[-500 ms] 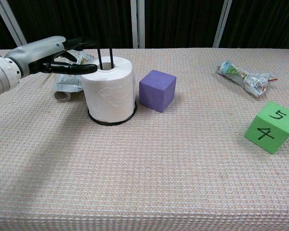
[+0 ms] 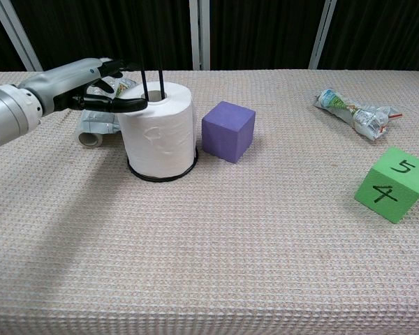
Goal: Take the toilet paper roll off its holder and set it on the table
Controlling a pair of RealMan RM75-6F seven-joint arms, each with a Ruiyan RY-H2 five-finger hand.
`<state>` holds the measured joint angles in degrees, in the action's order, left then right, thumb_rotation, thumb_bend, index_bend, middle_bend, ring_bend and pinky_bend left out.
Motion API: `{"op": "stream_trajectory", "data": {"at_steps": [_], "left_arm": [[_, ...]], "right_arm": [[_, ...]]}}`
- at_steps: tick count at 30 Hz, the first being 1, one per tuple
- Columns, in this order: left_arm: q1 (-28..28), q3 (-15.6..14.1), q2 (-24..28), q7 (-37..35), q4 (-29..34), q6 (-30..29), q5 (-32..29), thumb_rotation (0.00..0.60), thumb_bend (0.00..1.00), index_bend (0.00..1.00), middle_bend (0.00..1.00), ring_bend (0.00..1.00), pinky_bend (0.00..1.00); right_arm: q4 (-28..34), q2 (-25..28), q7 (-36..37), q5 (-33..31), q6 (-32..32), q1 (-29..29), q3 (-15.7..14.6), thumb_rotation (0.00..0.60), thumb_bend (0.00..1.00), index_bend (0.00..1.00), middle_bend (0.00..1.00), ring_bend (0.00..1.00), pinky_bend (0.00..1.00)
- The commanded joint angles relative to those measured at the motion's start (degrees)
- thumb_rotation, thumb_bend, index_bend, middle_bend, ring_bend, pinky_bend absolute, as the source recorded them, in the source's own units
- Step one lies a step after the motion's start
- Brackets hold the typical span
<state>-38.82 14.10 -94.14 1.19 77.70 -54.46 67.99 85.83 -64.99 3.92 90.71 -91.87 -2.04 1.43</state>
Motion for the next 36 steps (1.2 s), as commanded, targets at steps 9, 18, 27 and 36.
{"op": "stream_trajectory", "data": {"at_steps": [9, 18, 27, 36], "left_arm": [[-0.7, -0.4, -0.4, -1.9, 1.6, 0.2, 0.7, 0.241, 0.09, 0.00, 0.00, 0.00, 0.16], [-1.2, -1.3, -0.6, -1.6, 1.4, 0.7, 0.6, 0.240, 0.09, 0.00, 0.00, 0.00, 0.16], [-2.1, -2.2, -3.2, -0.7, -2.2, 1.5, 0.7, 0.257, 0.09, 0.00, 0.00, 0.00, 0.16], [-2.1, -1.8, -4.6, -3.1, -3.7, 0.9, 1.1, 0.444, 0.09, 0.00, 0.02, 0.00, 0.16]], "right_arm": [[-1.3, -0.2, 1.3, -1.1, 0.4, -0.1, 0.3, 0.600, 0.29, 0.00, 0.00, 0.00, 0.00], [-1.6, -0.5, 1.5, -1.4, 0.7, -0.1, 0.3, 0.600, 0.29, 0.00, 0.00, 0.00, 0.00], [-1.9, -0.4, 1.9, -2.0, 0.9, -0.2, 0.5, 0.600, 0.29, 0.00, 0.00, 0.00, 0.00], [-2.7, -0.6, 2.7, -2.4, 1.3, -0.1, 0.5, 0.600, 0.30, 0.00, 0.00, 0.00, 0.00]]}}
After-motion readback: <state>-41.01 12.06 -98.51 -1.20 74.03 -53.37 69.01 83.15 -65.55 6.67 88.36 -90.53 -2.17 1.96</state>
